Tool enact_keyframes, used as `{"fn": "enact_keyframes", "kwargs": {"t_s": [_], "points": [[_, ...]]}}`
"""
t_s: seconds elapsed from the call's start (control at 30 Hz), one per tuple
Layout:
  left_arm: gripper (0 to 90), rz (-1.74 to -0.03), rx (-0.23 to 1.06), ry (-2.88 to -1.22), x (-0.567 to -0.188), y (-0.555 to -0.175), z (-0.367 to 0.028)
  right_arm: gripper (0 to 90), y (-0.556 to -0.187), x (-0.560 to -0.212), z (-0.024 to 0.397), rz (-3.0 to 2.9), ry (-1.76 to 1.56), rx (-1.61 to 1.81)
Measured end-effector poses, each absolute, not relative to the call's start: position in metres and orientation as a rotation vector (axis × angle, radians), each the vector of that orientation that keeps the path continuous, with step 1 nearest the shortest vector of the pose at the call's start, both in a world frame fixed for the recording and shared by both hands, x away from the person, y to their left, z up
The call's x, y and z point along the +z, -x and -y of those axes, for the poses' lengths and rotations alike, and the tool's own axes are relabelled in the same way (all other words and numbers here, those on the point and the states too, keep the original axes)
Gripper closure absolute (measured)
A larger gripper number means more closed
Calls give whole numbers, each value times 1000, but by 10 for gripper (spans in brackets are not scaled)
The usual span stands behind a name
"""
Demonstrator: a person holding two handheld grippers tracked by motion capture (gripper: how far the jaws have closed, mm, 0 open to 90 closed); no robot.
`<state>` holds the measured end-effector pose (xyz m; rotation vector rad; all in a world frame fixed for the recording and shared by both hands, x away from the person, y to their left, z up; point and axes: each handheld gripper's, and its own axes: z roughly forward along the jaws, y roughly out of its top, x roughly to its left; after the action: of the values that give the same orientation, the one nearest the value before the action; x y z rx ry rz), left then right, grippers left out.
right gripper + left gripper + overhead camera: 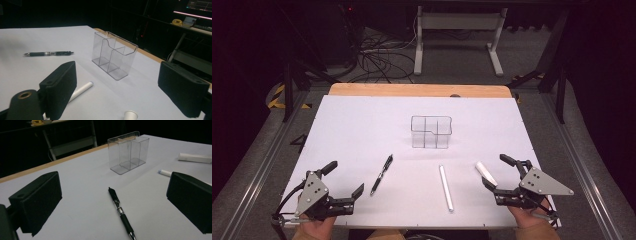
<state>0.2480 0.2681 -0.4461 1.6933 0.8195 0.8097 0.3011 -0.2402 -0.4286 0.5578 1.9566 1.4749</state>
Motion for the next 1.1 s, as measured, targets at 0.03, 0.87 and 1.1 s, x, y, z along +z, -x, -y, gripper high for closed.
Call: {"fn": "enact_keyframes", "kwargs": {"t_s": [0.03,0.87,1.1], "points": [[7,-819,811,-1695,-446,-248,-268,164,-301,-429,240,-1957,-557,1472],[8,-817,809,-1674,-445,-247,-268,222,-301,-424,235,-2012,-509,1413],[10,-817,817,-1683,-445,-246,-266,267,-309,-418,231,-2072,-543,1448]]}}
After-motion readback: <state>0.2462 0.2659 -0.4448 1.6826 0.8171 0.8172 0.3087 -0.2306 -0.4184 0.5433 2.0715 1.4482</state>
